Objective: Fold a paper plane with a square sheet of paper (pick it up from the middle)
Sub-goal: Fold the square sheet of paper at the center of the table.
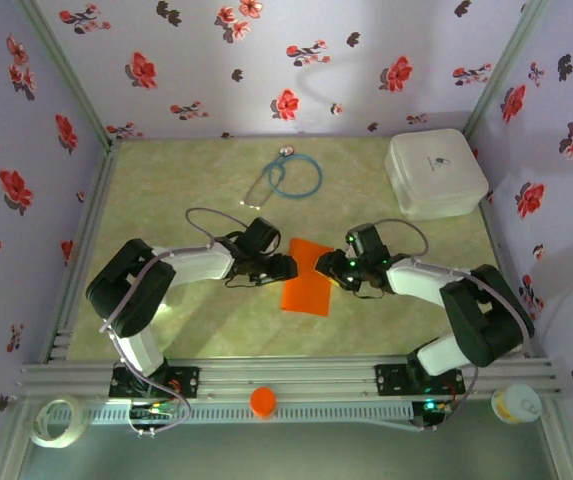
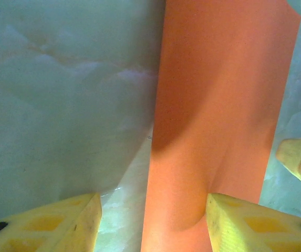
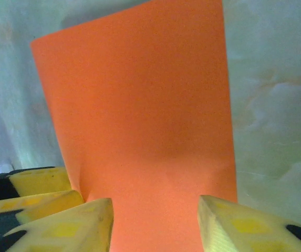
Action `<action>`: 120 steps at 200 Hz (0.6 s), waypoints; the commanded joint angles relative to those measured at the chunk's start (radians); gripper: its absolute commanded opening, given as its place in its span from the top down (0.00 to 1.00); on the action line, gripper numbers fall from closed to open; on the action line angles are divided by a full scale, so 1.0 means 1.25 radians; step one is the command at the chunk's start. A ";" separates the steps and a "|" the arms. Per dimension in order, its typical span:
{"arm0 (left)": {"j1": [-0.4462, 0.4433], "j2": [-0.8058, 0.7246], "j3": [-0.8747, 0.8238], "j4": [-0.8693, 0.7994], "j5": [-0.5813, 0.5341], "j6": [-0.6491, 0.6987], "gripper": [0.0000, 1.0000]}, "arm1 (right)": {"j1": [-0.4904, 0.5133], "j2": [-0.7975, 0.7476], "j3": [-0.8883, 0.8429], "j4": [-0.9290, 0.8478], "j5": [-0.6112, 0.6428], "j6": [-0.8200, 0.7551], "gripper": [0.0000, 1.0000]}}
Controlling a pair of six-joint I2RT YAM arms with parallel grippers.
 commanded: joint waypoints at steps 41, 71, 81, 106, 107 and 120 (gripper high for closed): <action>0.017 -0.071 -0.041 0.025 -0.010 0.005 0.41 | 0.034 0.086 0.052 0.061 -0.040 0.016 0.66; 0.019 -0.095 -0.051 0.057 0.014 0.025 0.35 | 0.038 0.112 0.047 0.114 -0.051 0.043 0.69; 0.019 -0.092 -0.046 0.059 0.029 0.036 0.33 | 0.038 0.115 0.040 0.138 -0.053 0.056 0.69; 0.019 -0.069 -0.025 0.038 0.056 0.057 0.31 | 0.038 0.123 0.034 0.173 -0.061 0.074 0.69; 0.019 -0.068 -0.024 0.037 0.057 0.057 0.31 | 0.038 0.125 0.033 0.174 -0.061 0.073 0.69; 0.019 -0.053 -0.012 0.016 0.058 0.066 0.31 | 0.038 0.129 0.032 0.180 -0.063 0.079 0.69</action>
